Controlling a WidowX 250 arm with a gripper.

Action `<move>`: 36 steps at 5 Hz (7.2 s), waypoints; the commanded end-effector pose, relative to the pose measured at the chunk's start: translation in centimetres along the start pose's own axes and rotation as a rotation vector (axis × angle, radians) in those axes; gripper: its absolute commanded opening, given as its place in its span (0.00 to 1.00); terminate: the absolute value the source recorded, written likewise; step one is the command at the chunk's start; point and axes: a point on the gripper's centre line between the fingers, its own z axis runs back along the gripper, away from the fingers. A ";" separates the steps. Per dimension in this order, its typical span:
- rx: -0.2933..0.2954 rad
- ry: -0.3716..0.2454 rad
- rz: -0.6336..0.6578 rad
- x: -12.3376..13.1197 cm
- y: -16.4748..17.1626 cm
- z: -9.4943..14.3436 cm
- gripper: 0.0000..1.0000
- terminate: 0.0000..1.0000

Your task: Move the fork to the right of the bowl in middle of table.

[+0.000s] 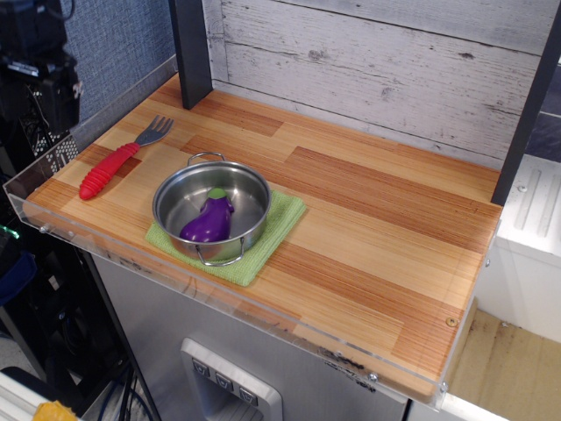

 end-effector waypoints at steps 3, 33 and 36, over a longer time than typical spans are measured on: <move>0.080 -0.143 0.015 2.9 -2.3 -1.5 1.00 0.00; -0.043 -0.190 -0.210 2.3 -22.1 8.7 1.00 0.00; -0.043 -0.190 -0.210 2.3 -22.1 8.7 1.00 0.00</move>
